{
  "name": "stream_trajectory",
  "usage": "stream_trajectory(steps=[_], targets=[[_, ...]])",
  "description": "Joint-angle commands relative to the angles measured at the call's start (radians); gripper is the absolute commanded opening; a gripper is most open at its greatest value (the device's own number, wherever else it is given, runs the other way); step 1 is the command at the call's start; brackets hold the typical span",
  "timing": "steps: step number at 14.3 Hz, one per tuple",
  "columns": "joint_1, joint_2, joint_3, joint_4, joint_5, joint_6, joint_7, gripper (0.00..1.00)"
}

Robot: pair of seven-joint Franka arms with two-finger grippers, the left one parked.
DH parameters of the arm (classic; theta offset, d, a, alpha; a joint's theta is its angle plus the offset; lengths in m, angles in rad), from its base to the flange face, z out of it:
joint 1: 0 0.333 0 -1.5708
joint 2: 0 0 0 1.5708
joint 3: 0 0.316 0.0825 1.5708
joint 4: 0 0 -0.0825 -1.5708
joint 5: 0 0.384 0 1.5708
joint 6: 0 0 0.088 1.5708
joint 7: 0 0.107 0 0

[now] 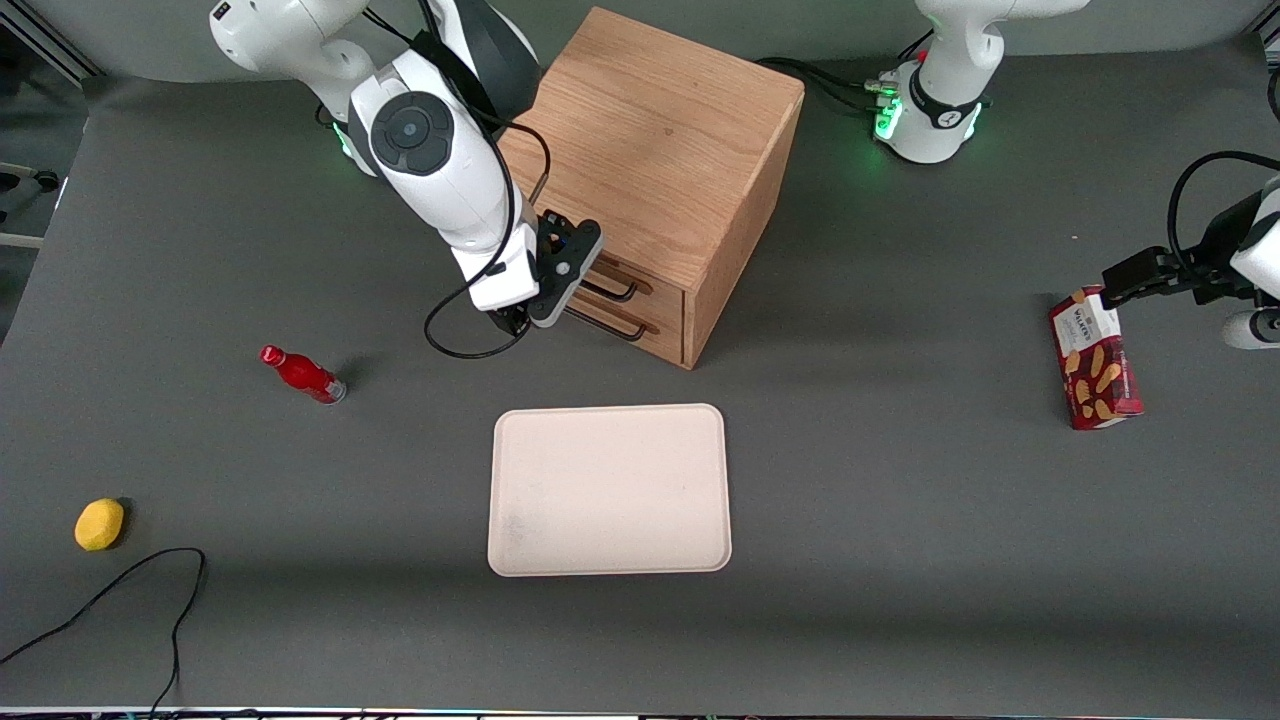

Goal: Open upper drawer

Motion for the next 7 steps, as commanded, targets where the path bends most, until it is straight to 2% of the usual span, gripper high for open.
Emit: stream_trajectory(steps=[1, 7], targets=[[0.011, 0.001, -0.009, -0.024, 0.023, 0.040, -0.026, 1.00], [0.013, 0.030, -0.001, -0.028, 0.018, 0.071, -0.026, 1.00]])
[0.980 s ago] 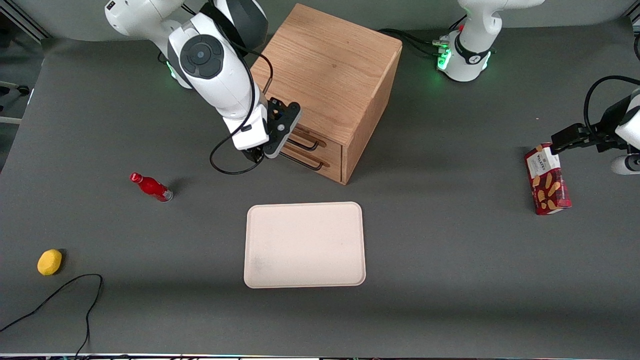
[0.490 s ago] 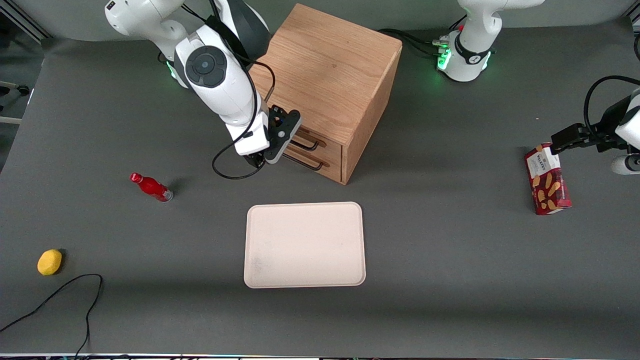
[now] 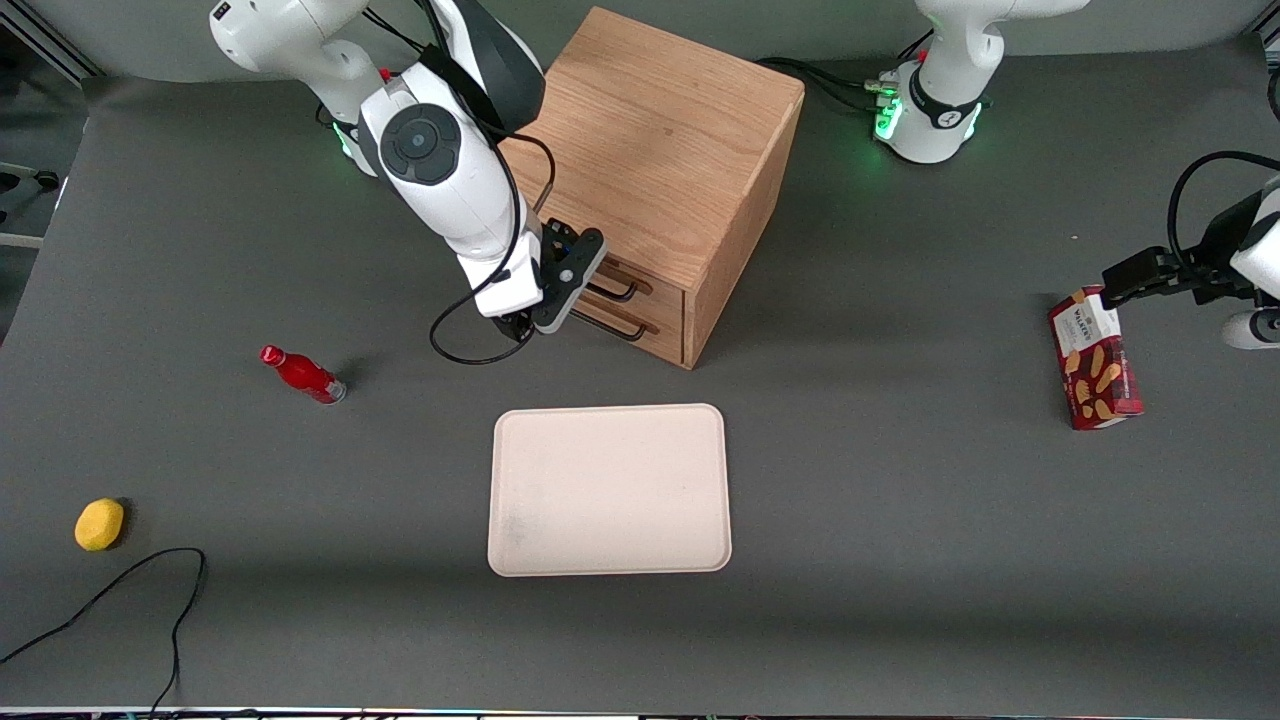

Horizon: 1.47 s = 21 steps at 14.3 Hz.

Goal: Open upper drawer

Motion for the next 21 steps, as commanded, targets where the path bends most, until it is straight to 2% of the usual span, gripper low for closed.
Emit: stream_trajectory(steps=[1, 8, 14, 21], targets=[[0.012, 0.018, 0.001, -0.007, 0.018, 0.040, -0.025, 1.00], [0.012, 0.028, 0.013, -0.009, 0.018, 0.053, -0.016, 1.00], [0.012, 0.017, 0.023, -0.093, 0.018, 0.115, -0.024, 1.00], [0.012, 0.021, 0.027, -0.114, 0.018, 0.149, -0.028, 1.00]])
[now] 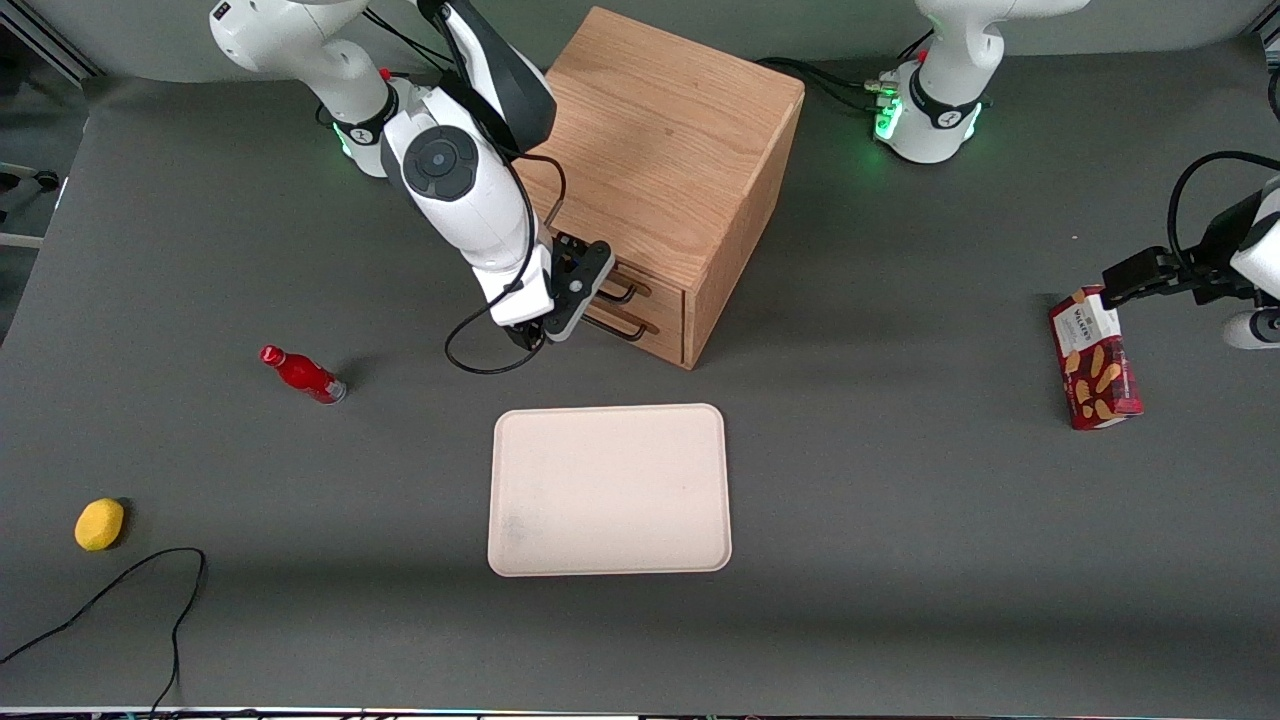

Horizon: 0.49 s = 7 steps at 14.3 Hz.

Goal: Open upper drawer

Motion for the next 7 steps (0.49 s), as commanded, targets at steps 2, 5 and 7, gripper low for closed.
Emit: stream_trajectory(steps=[2, 5, 7], targets=[[0.013, 0.004, 0.011, -0.042, 0.018, 0.033, -0.016, 1.00], [0.011, 0.001, 0.011, -0.040, 0.018, 0.027, -0.020, 1.00], [0.010, 0.000, 0.011, -0.036, 0.015, 0.023, -0.013, 1.00]])
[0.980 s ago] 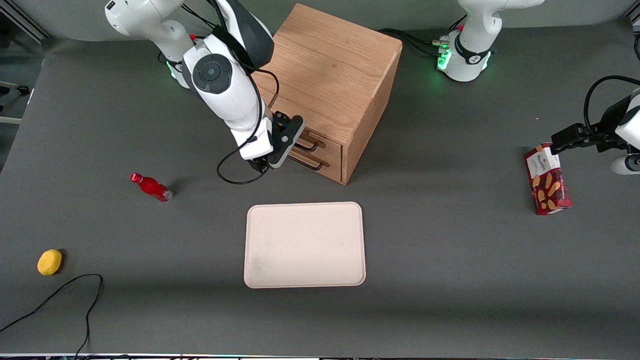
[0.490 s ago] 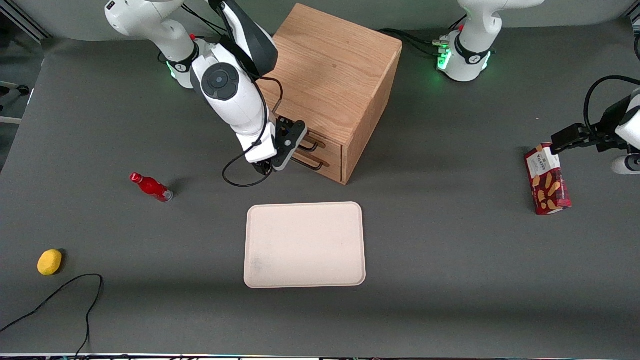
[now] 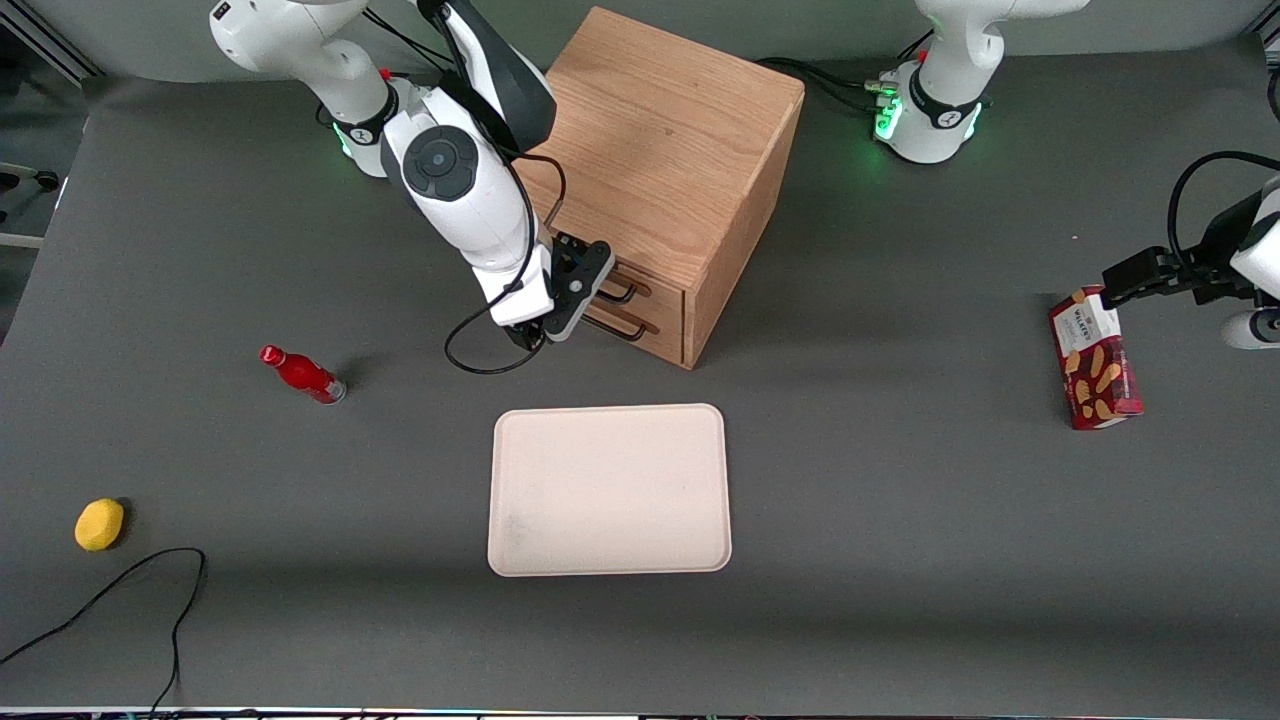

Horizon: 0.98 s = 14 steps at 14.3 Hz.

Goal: Open upper drawer

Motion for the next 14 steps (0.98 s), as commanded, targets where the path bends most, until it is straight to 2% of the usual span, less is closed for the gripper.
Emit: stream_trajectory(steps=[1, 4, 7, 14], targets=[[0.010, 0.000, 0.011, -0.034, 0.015, 0.022, -0.012, 1.00], [0.010, -0.002, 0.009, -0.016, 0.008, -0.008, -0.009, 1.00], [0.008, 0.001, 0.009, 0.041, -0.030, -0.102, -0.002, 1.00], [0.005, 0.015, 0.008, 0.081, -0.028, -0.113, 0.004, 1.00]])
